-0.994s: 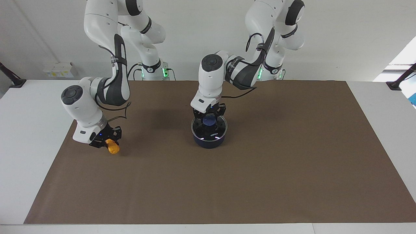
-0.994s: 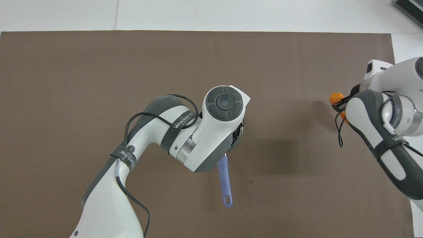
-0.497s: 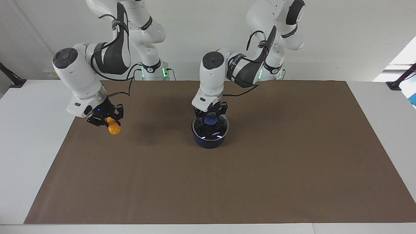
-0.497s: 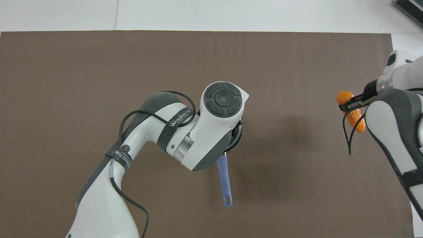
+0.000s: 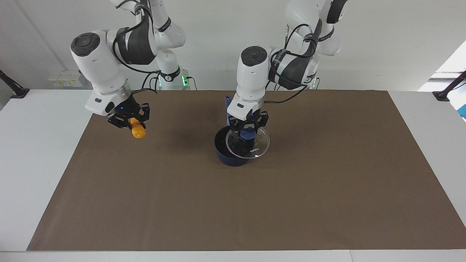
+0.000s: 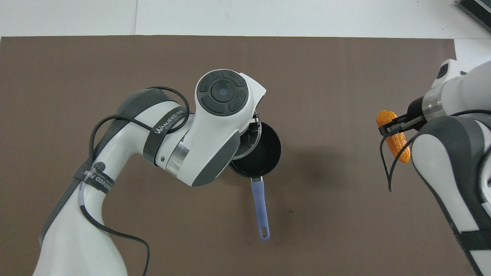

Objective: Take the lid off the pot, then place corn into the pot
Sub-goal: 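Grasp the lid knob with the left gripper while the right gripper grasps the corn, then lift the lid off with the left gripper while the right gripper carries corn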

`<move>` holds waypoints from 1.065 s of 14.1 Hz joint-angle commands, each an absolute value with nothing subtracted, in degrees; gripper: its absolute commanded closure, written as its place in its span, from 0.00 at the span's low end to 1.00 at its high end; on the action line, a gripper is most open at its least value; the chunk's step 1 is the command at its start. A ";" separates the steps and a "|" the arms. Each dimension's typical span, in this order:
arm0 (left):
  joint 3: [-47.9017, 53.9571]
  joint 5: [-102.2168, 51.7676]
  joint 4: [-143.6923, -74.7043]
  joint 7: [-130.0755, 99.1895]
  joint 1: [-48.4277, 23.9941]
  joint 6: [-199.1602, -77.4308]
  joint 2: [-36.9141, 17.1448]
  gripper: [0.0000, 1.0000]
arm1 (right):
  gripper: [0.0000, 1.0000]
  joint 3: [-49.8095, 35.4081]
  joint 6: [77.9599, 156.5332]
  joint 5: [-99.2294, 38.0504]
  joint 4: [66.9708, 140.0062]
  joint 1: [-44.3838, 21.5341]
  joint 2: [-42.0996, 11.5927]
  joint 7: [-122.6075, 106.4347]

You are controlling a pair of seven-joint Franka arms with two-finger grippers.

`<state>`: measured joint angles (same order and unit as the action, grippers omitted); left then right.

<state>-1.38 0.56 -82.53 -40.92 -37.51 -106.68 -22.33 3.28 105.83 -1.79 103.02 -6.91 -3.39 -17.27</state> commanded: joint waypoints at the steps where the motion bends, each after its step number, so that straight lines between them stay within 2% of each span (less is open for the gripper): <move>1: -1.05 0.97 -84.29 -34.82 -33.76 -105.91 -20.74 1.00 | 1.00 3.16 107.13 -1.23 103.01 -10.35 -4.65 -11.28; 5: -1.05 0.79 -87.18 -25.51 -28.22 -106.26 -20.13 1.00 | 1.00 3.16 111.78 -1.14 101.87 -20.98 -8.33 4.18; 9: -0.97 0.79 -91.30 -19.09 -24.01 -109.41 -18.55 1.00 | 1.00 3.16 112.50 -1.32 94.59 -29.34 -15.54 13.94; 12: -0.97 0.70 -99.46 -12.94 -20.76 -116.17 -15.30 1.00 | 1.00 3.16 112.76 -1.23 90.71 -31.63 -19.94 18.97; 15: -0.97 0.70 -104.92 -6.97 -17.15 -120.05 -13.02 1.00 | 1.00 3.16 116.18 -1.93 90.62 -33.21 -22.05 19.60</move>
<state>-1.56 0.55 -98.18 -11.04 -19.77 -116.31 -17.68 2.92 114.83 -1.62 92.48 -32.38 -19.78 18.48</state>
